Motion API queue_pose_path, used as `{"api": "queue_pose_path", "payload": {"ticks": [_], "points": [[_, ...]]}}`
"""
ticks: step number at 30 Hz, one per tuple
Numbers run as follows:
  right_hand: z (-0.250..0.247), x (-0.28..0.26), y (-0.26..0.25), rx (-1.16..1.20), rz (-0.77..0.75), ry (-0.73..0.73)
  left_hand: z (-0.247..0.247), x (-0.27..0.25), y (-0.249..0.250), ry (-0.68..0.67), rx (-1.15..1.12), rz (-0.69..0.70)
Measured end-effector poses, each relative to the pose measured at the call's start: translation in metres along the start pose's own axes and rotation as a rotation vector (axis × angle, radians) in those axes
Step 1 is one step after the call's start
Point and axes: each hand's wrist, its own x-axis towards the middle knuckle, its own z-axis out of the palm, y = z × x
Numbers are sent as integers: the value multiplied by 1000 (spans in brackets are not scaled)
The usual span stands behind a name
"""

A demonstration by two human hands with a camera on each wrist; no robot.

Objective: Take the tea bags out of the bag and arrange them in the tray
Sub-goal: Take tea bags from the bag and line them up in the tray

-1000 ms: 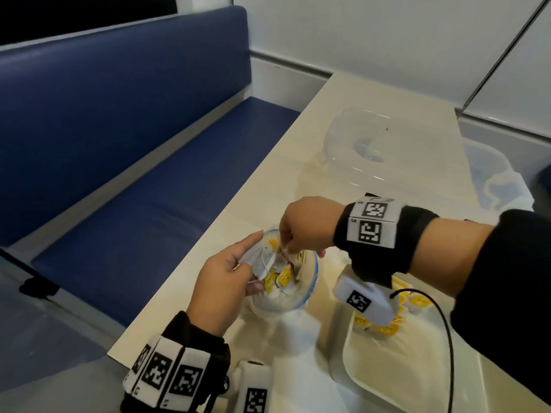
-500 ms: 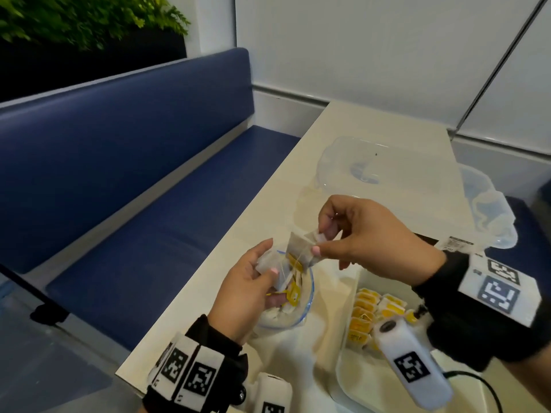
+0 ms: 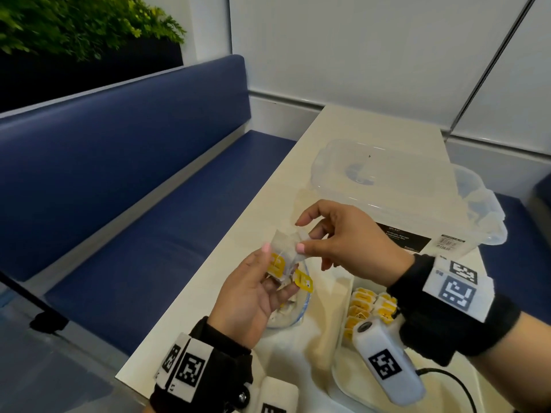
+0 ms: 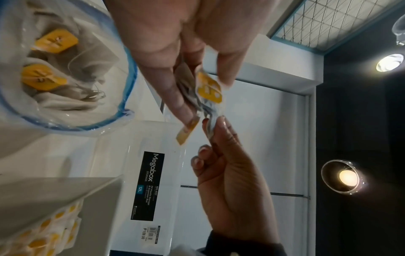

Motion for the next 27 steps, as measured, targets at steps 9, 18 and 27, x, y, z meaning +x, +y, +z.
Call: {"api": "queue_pose_path", "payload": {"ticks": [9, 18, 27], "points": [[-11, -2, 13, 77, 12, 15, 3, 4, -4, 38, -55, 47], [-13, -1, 17, 153, -6, 54, 9, 8, -9, 80, -90, 101], [-20, -5, 19, 209, -103, 190, 5, 15, -11, 167, 1, 79]]}}
